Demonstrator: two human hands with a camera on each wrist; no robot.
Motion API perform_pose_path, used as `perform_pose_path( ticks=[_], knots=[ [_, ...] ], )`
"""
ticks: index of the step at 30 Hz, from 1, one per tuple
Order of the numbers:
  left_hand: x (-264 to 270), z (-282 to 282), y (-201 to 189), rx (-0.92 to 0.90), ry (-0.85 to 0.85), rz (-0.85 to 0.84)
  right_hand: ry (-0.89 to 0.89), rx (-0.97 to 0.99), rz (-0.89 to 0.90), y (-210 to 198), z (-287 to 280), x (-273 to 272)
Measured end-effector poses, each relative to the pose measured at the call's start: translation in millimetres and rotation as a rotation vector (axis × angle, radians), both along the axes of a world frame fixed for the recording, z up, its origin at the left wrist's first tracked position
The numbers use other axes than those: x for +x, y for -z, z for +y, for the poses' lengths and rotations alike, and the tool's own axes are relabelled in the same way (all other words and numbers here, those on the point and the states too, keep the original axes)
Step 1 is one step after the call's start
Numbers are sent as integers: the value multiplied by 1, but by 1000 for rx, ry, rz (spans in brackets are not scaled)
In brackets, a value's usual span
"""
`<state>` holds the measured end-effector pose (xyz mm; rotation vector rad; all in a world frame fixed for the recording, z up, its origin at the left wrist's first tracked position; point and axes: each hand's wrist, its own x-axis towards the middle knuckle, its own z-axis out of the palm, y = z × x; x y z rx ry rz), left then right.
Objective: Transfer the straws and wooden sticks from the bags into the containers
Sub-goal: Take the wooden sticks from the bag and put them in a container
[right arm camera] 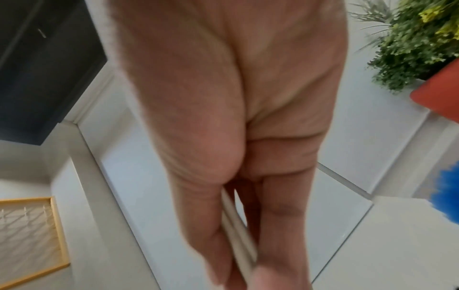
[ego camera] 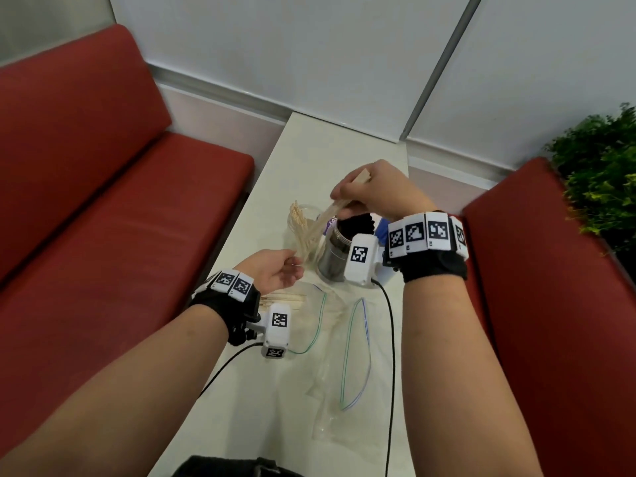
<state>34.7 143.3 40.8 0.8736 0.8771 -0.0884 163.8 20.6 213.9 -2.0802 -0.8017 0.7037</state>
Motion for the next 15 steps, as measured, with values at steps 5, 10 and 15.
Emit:
perform_pose_path(
  ticks=[5,10,15],
  knots=[
    [7,11,13,348,32,90,218,58,-168,13,39,27],
    [14,13,31,661,234,189,231,-69,-245,61,72,48],
    [22,15,48,974,561,292,203,-213,-202,113,88,61]
  ],
)
